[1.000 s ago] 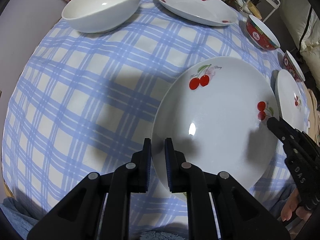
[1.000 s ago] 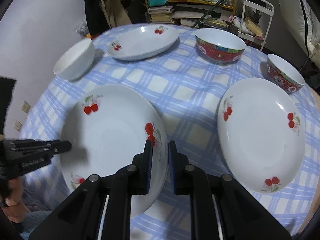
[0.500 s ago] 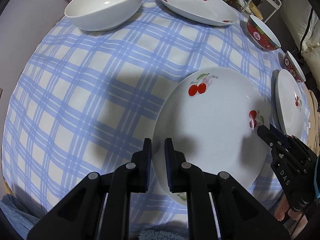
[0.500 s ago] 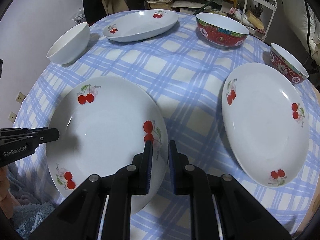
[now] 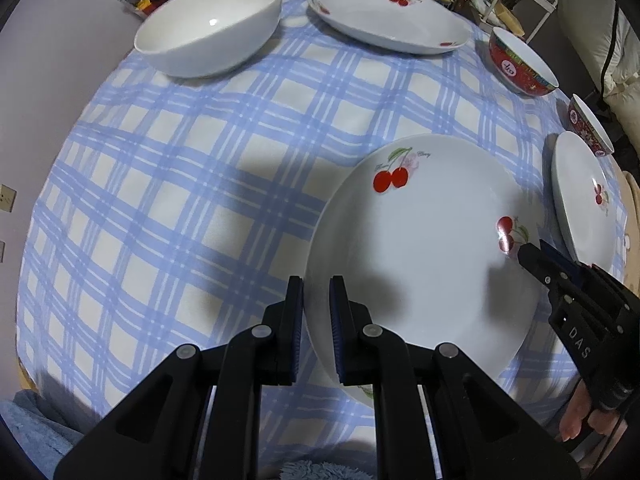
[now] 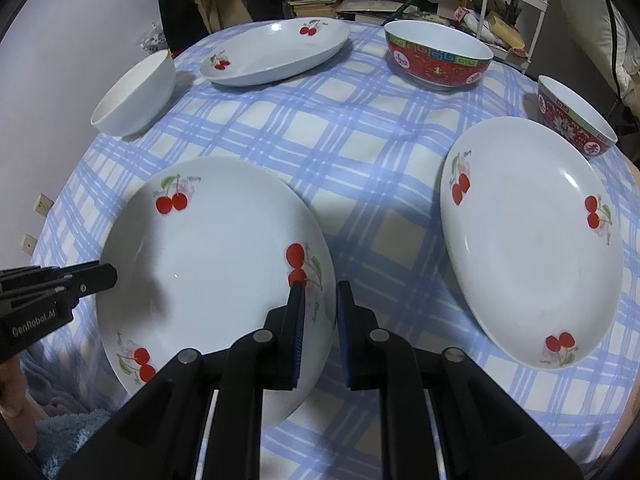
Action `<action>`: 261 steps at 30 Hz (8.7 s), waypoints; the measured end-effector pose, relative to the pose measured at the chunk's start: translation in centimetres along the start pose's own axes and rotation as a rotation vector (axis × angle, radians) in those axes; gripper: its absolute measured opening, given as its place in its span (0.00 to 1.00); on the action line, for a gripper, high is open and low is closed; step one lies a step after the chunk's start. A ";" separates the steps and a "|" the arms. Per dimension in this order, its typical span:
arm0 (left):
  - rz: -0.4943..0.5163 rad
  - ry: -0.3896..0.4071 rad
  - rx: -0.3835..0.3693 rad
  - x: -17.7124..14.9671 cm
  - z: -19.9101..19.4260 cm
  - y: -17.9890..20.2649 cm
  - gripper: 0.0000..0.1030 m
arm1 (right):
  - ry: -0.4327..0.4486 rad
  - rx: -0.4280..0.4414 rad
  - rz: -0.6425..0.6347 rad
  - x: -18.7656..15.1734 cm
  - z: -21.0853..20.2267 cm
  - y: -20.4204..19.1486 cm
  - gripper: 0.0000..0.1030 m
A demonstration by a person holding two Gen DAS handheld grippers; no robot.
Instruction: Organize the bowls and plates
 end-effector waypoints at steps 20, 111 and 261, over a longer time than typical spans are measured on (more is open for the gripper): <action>0.109 0.209 0.120 2.1 -7.1 5.2 0.33 | 0.203 -0.029 0.091 2.4 -9.1 6.9 0.57; 0.329 0.036 -0.091 9.0 -2.5 20.1 0.11 | -0.004 0.139 0.348 1.2 -4.9 20.1 0.20; -0.004 0.117 -0.033 28.8 -8.7 -2.9 0.82 | 0.042 0.017 -0.082 26.0 -3.2 0.6 0.82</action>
Point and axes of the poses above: each gripper's, at about its wrist camera, not at the fingertips, and z roughly the way its jaws point, y to its right, x to its top, the point moved 8 cm from there along z, roughly the way its jaws point, and after that the axes turned 15 degrees about -y, right-handed, at the moved point
